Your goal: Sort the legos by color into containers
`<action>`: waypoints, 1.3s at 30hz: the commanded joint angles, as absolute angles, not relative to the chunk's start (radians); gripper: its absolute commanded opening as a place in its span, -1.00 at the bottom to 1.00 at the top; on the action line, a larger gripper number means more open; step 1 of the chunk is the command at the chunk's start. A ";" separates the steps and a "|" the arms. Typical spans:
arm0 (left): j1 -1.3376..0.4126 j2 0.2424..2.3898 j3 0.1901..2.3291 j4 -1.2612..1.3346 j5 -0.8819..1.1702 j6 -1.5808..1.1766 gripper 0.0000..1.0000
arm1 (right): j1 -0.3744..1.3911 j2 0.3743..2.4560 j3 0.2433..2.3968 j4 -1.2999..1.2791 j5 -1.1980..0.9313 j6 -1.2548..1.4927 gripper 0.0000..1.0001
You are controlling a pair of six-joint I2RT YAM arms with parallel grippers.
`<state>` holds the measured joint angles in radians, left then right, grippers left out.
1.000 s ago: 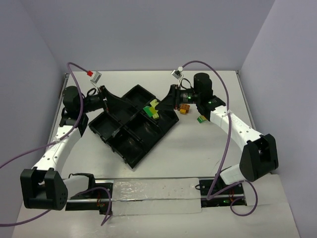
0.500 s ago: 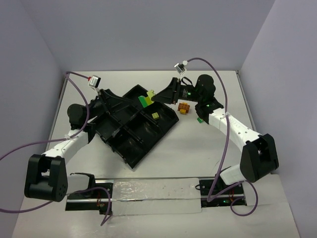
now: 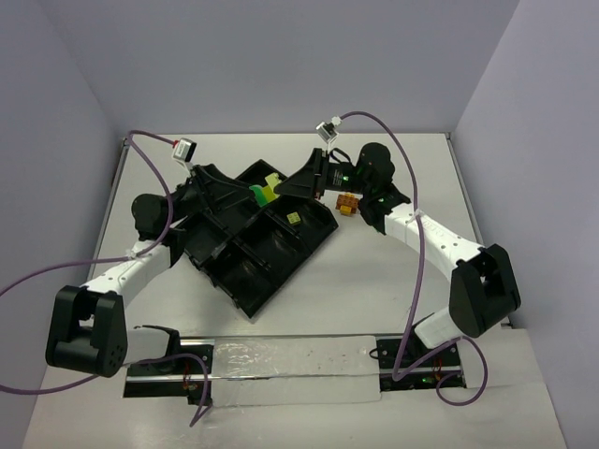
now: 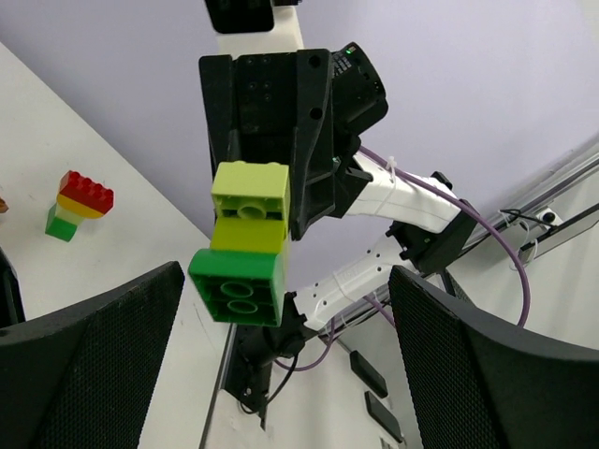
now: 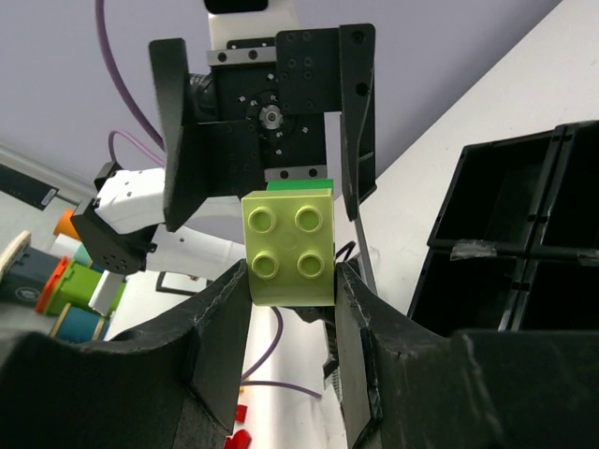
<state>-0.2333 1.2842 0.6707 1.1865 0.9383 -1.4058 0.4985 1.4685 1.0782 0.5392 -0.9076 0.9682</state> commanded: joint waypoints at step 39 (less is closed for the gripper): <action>-0.331 1.357 0.774 1.258 1.013 -1.396 -1.00 | 0.471 1.435 1.116 0.590 -0.895 0.961 -1.00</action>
<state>-0.3174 1.3746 0.7395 1.1657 0.9549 -1.3858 0.5025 1.4755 1.0996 0.5448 -0.9163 0.9724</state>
